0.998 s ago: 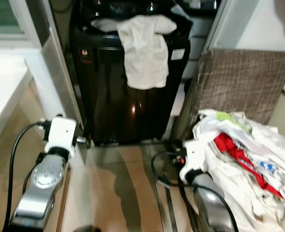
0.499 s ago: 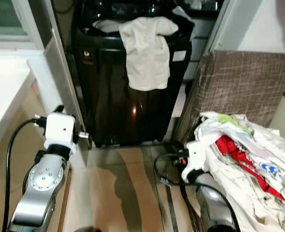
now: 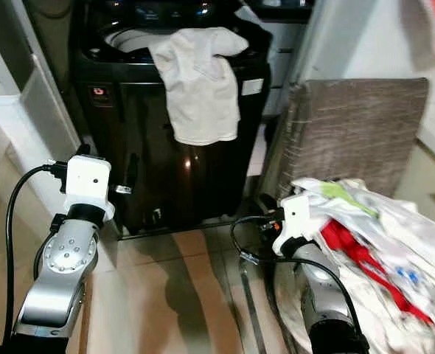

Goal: Clothes washing

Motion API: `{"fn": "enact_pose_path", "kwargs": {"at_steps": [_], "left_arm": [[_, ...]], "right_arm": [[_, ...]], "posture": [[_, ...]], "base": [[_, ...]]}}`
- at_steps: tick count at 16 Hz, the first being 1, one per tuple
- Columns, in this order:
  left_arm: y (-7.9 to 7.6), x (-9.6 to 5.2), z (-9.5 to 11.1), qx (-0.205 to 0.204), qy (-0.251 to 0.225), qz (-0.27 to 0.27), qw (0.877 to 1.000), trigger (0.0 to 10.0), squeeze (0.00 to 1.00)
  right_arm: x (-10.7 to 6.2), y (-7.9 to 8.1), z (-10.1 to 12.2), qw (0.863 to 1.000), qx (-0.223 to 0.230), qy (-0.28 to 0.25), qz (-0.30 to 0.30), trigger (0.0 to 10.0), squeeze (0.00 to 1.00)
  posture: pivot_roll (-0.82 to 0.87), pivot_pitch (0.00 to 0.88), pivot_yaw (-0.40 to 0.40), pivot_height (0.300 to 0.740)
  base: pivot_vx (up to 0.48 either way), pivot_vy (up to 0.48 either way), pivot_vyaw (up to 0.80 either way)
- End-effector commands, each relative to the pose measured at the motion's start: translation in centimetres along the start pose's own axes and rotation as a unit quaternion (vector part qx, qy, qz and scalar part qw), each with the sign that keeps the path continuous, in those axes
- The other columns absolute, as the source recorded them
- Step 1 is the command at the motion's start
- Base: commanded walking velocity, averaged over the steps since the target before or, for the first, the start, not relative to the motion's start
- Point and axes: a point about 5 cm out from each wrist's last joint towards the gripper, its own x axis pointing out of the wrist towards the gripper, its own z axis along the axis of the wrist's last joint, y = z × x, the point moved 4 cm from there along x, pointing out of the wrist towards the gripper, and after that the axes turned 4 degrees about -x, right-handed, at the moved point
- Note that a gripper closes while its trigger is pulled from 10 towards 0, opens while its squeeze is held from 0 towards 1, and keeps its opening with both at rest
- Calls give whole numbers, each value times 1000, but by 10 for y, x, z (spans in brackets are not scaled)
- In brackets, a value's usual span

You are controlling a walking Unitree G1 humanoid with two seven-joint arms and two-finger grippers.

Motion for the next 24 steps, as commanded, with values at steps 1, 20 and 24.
{"fn": "enact_pose_path", "kwargs": {"at_steps": [1,20,24], "left_arm": [[1,2,-2,0,5,7,1000,10000,0],[-2,6,2,18,-1,18,1000,10000,0],[13,-5,2,14,12,39,999,10000,0]], "right_arm": [[7,2,9,1000,-8,-8,11,10000,0],[30,7,-1,998,-12,47,31,10000,0],[38,20,-28,994,2,106,40,10000,0]], "posture": [[0,5,-42,740],[32,0,-39,740],[86,68,-12,740]], "base": [[480,0,0],[429,0,0],[0,0,0]]}}
